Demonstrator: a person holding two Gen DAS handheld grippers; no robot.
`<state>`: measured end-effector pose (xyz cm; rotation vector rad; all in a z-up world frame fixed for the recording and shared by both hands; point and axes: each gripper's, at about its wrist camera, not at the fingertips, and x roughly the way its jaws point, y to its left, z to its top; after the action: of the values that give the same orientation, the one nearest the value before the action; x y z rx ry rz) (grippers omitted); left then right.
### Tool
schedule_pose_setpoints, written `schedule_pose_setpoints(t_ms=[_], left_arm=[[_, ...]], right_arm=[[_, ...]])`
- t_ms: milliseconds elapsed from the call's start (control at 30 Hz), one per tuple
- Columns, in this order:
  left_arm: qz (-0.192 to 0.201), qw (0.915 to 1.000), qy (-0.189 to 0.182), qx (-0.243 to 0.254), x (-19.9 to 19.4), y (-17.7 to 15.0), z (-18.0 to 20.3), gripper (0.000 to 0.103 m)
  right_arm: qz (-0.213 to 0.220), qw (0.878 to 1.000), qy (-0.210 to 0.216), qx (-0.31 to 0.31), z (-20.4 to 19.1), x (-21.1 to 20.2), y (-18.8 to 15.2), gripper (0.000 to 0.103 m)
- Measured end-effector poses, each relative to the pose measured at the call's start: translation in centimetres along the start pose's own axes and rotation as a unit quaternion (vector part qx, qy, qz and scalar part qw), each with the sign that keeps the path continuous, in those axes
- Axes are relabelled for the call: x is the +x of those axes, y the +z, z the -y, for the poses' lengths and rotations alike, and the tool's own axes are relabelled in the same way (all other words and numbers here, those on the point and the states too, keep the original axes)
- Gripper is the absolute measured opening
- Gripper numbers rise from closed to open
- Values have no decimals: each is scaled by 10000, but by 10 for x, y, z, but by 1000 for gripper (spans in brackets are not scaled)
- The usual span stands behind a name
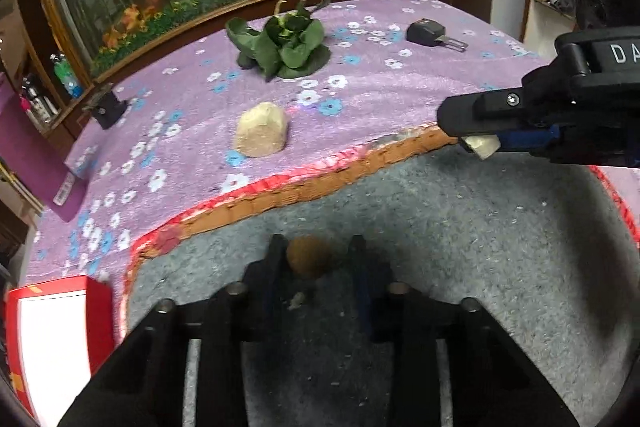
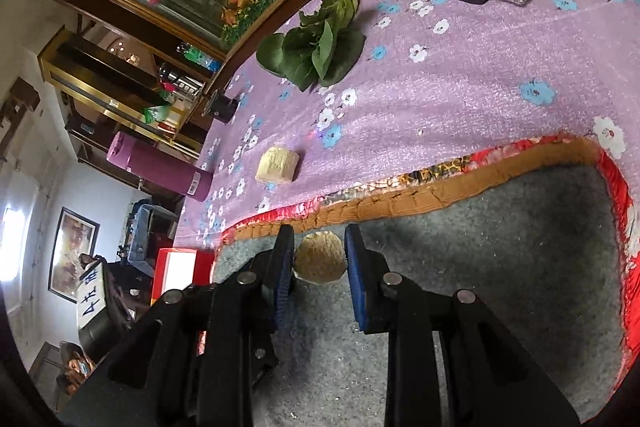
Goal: Organize fruits
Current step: 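Carry the brown fruit and beige lump into the white tray and open both grippers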
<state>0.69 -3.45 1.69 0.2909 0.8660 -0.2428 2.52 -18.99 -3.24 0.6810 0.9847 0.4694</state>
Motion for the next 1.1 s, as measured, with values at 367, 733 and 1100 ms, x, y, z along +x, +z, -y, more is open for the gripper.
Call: schedule_pose_setpoints(t_ms=[367, 733, 1100], left_arm=[[111, 9995, -37, -297, -7, -1, -2, 20], [826, 9908, 225, -1050, -100, -42, -44, 20], [1327, 9715, 1177, -1570, -191, -114, -133, 20]], right_arm=[[-22, 9999, 126, -34, -4, 1, -1, 28], [-177, 9969, 169, -749, -45, 10, -24, 28], [-710, 9759, 908, -1853, -188, 51, -104, 28]])
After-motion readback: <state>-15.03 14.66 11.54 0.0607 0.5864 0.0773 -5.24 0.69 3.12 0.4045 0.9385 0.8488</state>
